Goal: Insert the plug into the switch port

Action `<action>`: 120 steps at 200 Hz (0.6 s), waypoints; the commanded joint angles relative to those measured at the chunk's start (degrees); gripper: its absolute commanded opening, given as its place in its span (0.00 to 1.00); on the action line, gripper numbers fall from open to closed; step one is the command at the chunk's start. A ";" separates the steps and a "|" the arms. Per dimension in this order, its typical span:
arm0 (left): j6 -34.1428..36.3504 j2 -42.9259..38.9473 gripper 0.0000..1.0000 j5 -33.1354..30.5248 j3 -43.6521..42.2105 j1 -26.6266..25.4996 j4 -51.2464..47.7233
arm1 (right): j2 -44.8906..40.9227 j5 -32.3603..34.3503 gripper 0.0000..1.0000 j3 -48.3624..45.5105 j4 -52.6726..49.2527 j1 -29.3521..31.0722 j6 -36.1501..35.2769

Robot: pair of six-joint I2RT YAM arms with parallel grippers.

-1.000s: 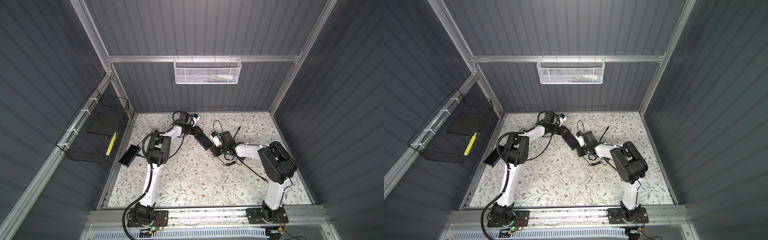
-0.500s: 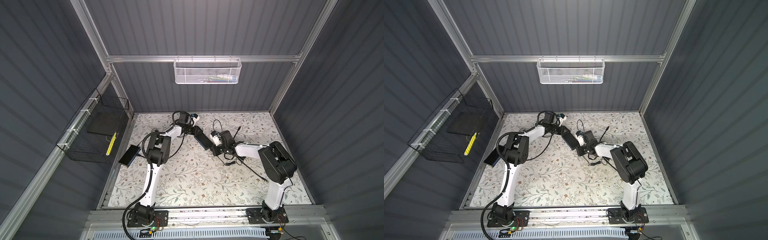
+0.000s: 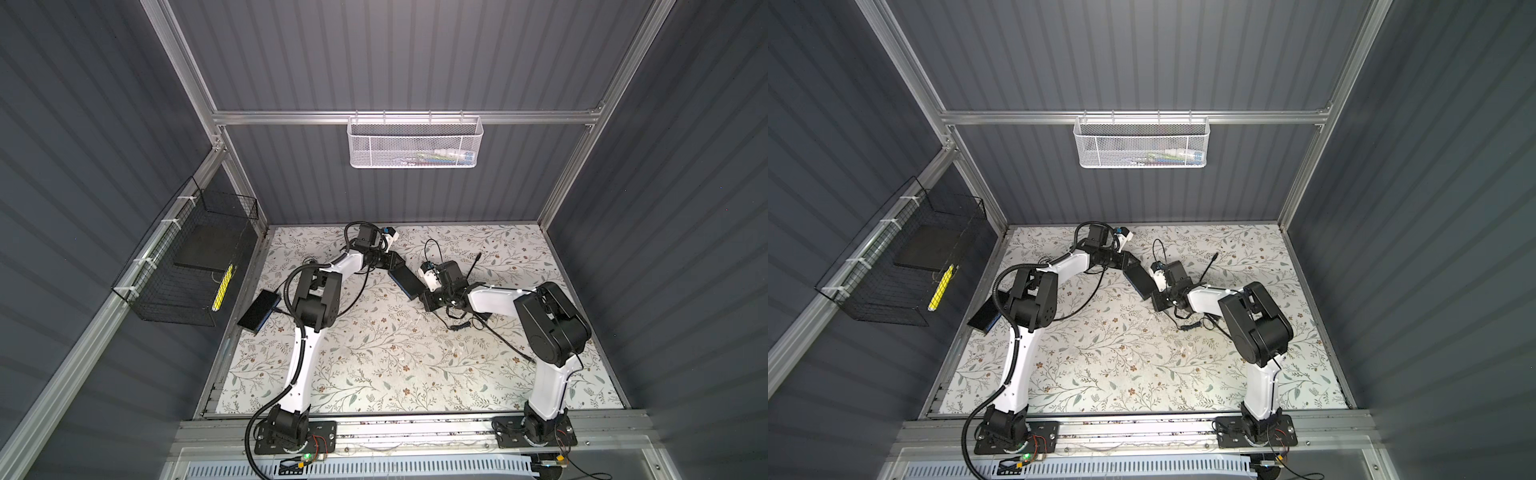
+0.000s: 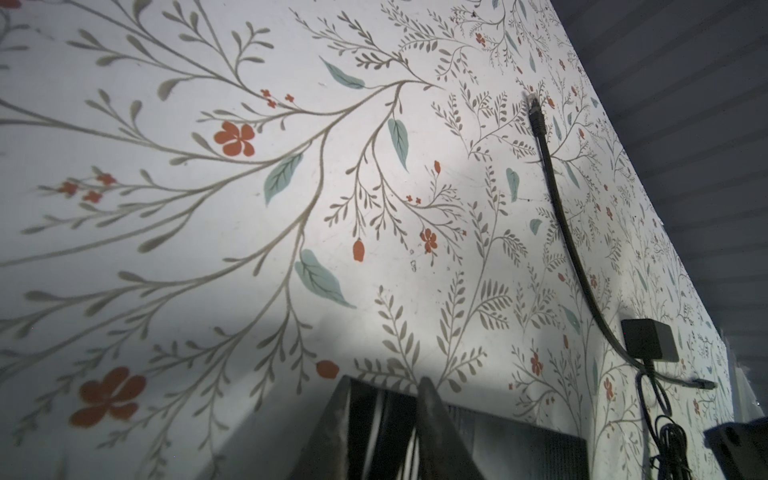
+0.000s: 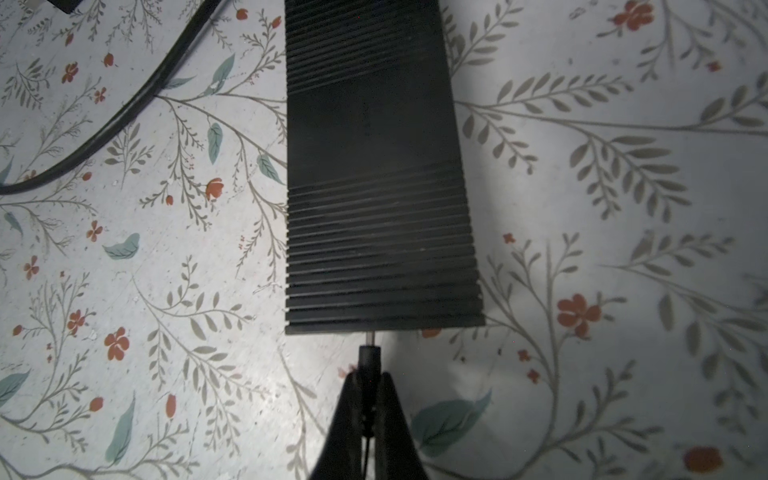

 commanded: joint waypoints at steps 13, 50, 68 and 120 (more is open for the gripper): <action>0.48 0.63 0.28 1.14 -1.54 -0.47 -1.17 | 0.82 0.80 0.01 1.18 1.63 0.19 1.55; 0.49 1.24 0.28 1.84 -1.05 -1.55 -1.11 | 1.06 1.15 0.01 2.25 1.95 0.11 0.49; 0.49 1.52 0.28 2.17 -1.20 -2.12 -0.98 | 1.17 1.23 0.01 3.11 1.53 0.17 0.12; -0.21 1.33 0.28 3.22 -3.32 -3.20 0.48 | 1.52 1.83 0.00 3.62 2.02 0.08 0.31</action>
